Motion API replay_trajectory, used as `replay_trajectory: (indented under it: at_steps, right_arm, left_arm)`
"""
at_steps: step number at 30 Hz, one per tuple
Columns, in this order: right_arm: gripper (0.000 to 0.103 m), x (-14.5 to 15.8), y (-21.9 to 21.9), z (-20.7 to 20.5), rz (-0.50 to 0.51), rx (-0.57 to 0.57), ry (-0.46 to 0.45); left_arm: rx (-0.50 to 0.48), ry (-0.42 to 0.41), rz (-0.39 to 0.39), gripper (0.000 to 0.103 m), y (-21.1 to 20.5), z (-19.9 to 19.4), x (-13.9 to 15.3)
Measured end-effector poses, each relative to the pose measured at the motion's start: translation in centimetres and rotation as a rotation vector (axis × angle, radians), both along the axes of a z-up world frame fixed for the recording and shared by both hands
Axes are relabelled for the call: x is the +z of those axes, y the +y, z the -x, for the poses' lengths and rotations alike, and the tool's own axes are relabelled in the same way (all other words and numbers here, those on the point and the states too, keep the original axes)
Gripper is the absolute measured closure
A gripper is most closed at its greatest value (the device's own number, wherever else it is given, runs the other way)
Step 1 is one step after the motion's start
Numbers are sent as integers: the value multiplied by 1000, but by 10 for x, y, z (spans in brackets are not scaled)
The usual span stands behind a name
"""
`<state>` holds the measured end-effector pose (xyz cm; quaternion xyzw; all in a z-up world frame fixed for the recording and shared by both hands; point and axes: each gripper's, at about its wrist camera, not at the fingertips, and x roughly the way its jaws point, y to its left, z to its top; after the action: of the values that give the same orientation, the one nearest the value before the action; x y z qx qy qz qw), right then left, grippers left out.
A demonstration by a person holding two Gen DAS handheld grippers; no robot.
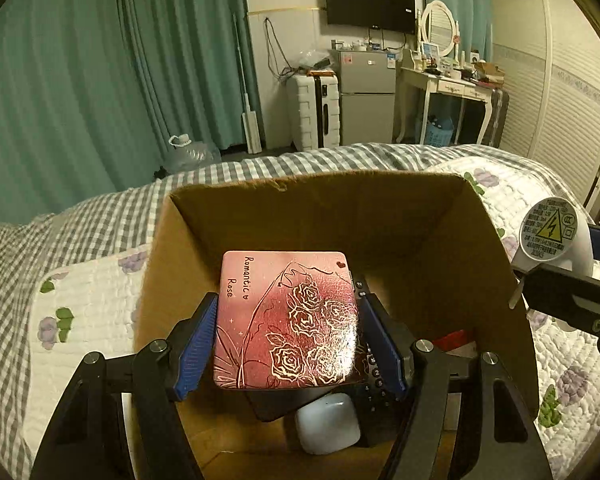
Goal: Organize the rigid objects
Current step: 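Lower the card case into the box and open the left tool while the right tool holds the dryer, then lower the hair dryer into the box and open the right tool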
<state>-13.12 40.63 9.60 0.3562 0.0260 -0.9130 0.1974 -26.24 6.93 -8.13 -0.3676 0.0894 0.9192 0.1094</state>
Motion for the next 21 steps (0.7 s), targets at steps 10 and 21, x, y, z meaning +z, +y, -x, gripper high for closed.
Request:
replay_trajectory:
  at_steps: [10,21]
  right_arm:
    - [42,20,-15,1,-16,-5,10]
    - [43,-8,-55,44,-65,-25,-39]
  left_arm:
    - [90,61,-14,29,-25,-24,26]
    - [153,91,-3,29,-45,-25,36]
